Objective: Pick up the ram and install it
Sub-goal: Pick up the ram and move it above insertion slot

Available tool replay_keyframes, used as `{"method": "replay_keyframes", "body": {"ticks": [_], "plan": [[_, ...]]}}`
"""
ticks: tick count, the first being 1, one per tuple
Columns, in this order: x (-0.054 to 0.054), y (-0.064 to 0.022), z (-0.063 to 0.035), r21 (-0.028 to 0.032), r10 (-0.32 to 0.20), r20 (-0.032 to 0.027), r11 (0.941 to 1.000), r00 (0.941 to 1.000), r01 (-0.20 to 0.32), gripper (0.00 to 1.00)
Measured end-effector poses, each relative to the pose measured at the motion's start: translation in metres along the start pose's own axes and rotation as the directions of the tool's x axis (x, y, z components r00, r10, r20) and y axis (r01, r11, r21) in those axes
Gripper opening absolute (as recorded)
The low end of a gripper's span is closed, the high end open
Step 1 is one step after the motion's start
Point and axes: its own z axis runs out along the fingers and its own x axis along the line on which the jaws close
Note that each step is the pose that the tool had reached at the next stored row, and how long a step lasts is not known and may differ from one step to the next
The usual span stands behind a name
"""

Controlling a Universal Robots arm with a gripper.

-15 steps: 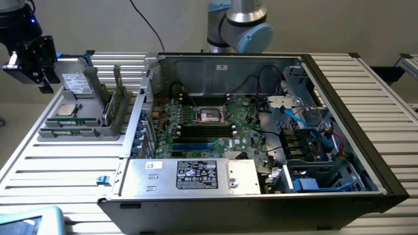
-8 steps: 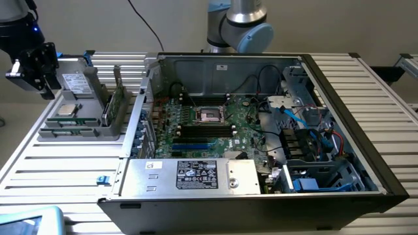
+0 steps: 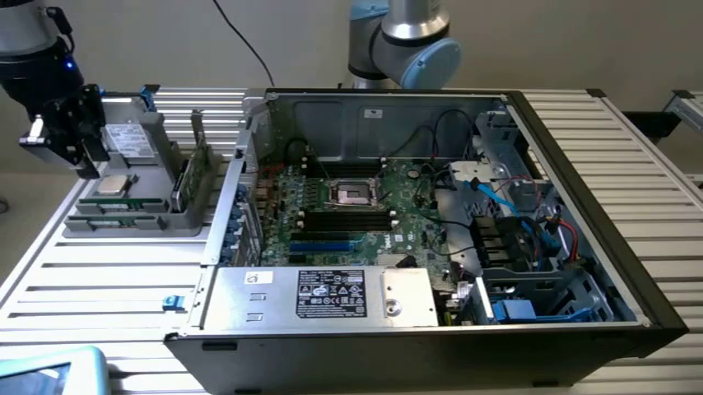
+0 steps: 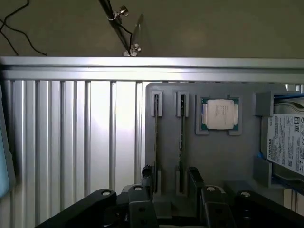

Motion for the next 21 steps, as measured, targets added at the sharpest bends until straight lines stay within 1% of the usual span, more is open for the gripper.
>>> {"method": "replay_keyframes", "body": {"ticks": [6,11,21], "plan": [[0.001,-0.0005,0.0108,-0.0001,0.000,-0.0001,1.0000,1.0000,0.000,0.43],[0.009,-0.0009,0.0200,0.0000,0.000,0.0000,1.0000,1.0000,0.000,0.43],[0.009,-0.0047,0.0381,-0.0001,0.000,-0.0001,1.0000,1.0000,0.000,0.43]]}}
